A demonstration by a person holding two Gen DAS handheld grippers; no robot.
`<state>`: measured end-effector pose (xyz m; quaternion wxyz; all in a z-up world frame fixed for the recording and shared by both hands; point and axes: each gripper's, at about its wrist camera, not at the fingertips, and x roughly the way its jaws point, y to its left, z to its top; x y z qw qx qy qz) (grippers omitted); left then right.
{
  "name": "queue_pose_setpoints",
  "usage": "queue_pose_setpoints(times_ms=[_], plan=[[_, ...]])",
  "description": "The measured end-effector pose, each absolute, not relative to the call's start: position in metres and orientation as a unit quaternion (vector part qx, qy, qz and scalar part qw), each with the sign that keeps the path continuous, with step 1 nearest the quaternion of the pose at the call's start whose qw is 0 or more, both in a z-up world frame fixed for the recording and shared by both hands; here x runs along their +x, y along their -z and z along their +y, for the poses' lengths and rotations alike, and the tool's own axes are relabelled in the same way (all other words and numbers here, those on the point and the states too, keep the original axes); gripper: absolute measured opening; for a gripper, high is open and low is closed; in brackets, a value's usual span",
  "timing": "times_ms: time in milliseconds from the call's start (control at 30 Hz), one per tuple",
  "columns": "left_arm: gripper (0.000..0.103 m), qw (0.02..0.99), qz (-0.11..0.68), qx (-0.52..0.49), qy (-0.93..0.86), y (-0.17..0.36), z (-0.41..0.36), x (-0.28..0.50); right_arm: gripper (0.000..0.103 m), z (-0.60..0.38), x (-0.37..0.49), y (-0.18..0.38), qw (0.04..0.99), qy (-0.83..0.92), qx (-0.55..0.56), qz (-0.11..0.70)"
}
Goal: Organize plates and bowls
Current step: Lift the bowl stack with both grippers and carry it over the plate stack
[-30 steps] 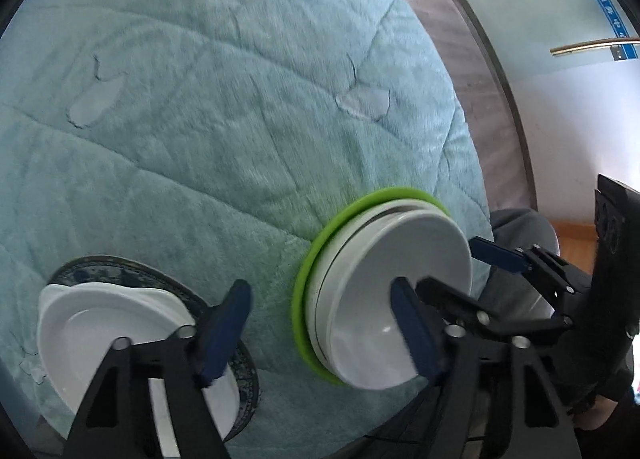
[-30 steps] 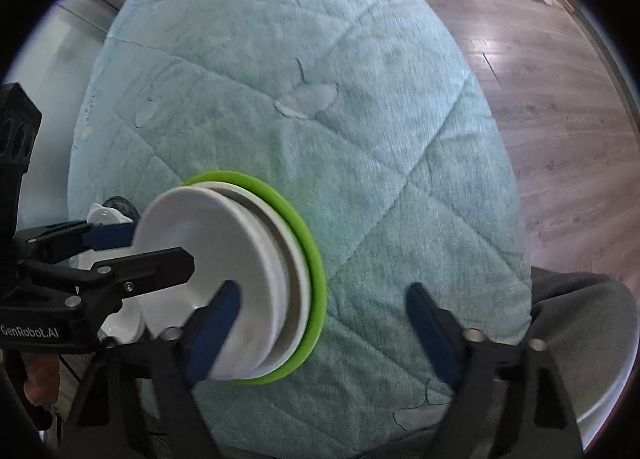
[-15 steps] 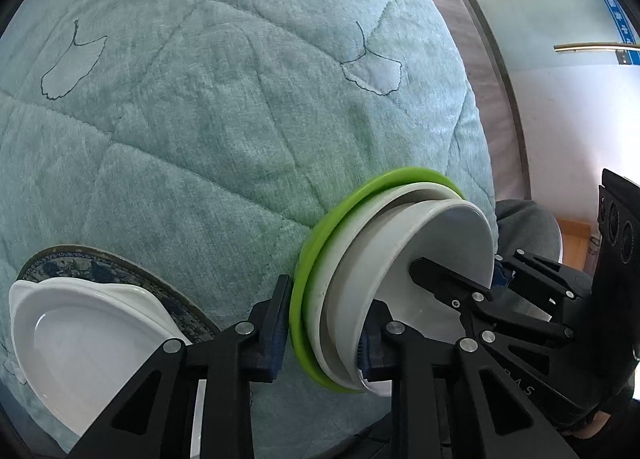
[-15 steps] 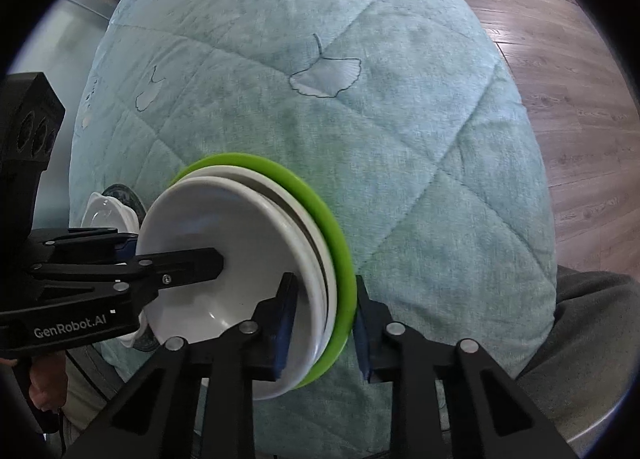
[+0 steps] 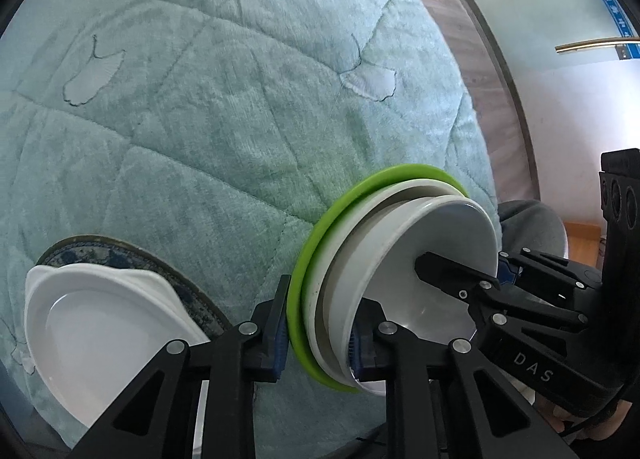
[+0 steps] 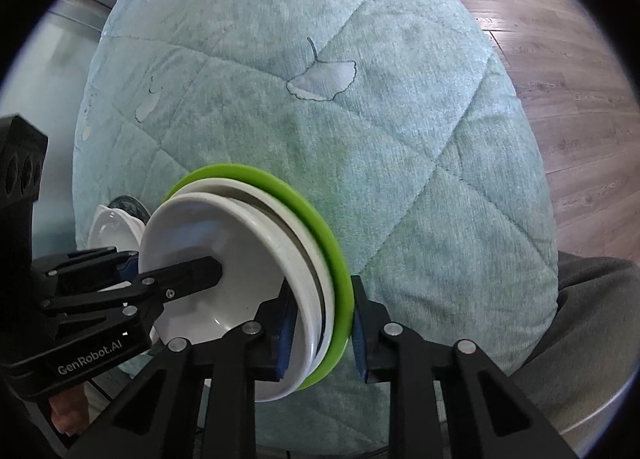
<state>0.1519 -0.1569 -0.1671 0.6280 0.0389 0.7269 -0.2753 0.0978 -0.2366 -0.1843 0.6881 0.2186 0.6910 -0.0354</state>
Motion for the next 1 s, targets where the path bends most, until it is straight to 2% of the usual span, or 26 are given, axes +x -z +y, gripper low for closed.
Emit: queue_pose_setpoints(times_ms=[700,1000], plan=[[0.020,0.722,0.651,0.020,0.234,-0.022,-0.076,0.098,0.022,-0.191,0.078,0.028,0.758,-0.005,0.200,0.621],[0.020,0.743,0.638,-0.016,0.201,-0.045,-0.007,0.072,0.022,-0.132,0.078,0.000,0.773,-0.050,0.159,0.613]])
